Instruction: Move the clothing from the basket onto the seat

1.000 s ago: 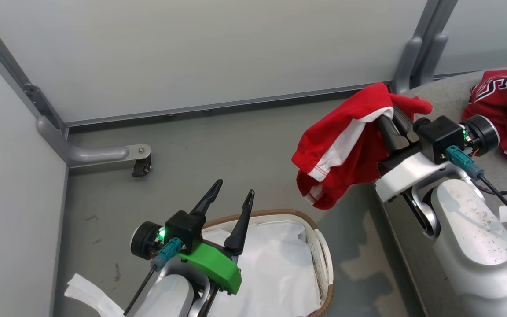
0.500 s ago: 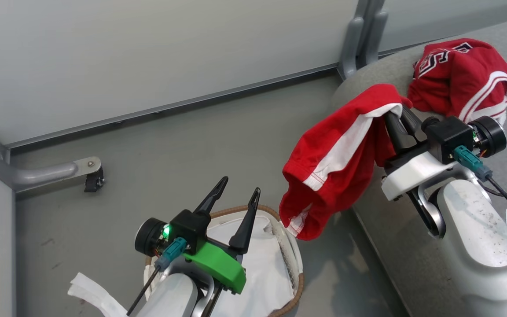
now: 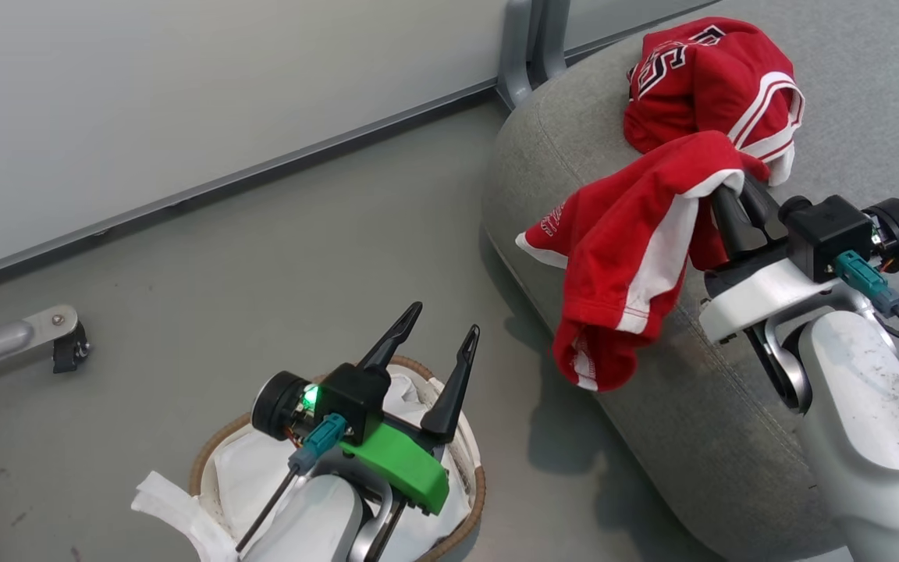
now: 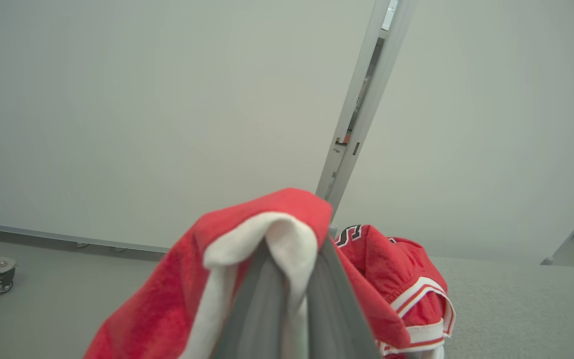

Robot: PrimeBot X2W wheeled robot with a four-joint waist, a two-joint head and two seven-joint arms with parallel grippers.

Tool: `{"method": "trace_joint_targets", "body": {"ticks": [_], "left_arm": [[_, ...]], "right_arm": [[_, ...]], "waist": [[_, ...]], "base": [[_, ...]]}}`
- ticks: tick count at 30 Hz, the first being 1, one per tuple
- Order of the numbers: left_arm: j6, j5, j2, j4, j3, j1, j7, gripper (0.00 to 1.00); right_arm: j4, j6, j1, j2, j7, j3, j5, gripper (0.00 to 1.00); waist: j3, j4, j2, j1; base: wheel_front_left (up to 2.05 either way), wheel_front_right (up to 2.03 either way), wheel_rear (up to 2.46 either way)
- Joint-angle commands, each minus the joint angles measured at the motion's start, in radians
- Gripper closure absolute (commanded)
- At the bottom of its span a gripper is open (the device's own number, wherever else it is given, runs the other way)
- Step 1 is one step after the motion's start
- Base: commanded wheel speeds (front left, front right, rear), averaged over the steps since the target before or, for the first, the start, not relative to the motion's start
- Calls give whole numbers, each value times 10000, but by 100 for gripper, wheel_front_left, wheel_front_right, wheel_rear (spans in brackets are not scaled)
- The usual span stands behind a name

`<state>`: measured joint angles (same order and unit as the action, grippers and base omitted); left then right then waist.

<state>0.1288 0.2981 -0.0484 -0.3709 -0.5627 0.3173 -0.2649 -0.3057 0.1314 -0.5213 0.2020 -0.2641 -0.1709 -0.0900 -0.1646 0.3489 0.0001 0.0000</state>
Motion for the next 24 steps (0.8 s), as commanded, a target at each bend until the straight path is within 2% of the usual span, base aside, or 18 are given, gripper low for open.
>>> {"method": "trace_joint_targets", "body": {"ticks": [1,9,13,19,24], "left_arm": [[30,-78,-52,27,-35,187,10,0],[30,-120,-207,78,-269,460,10,0],[31,-165,-291,134,-302,665,10,0],[31,-283,-421,197,-327,1057,10,0],[31,-347,-523,290,-254,1227,10,0]], "right_arm": [[74,-14,-62,38,-5,62,48,100],[32,-14,-1110,370,-5,115,249,100],[-235,-14,-2277,826,-5,138,273,100],[-709,-14,-4571,1898,-3,437,300,100],[-1363,-14,-6223,3021,-5,1524,485,100]], "waist": [[-227,90,-1,0],[-818,-271,-1,0],[-1282,-522,-1,0],[-1992,-978,-1,0],[-2375,-1206,-1,0]], "base": [[0,0,0],[0,0,0],[0,0,0],[0,0,0],[0,0,0]]}}
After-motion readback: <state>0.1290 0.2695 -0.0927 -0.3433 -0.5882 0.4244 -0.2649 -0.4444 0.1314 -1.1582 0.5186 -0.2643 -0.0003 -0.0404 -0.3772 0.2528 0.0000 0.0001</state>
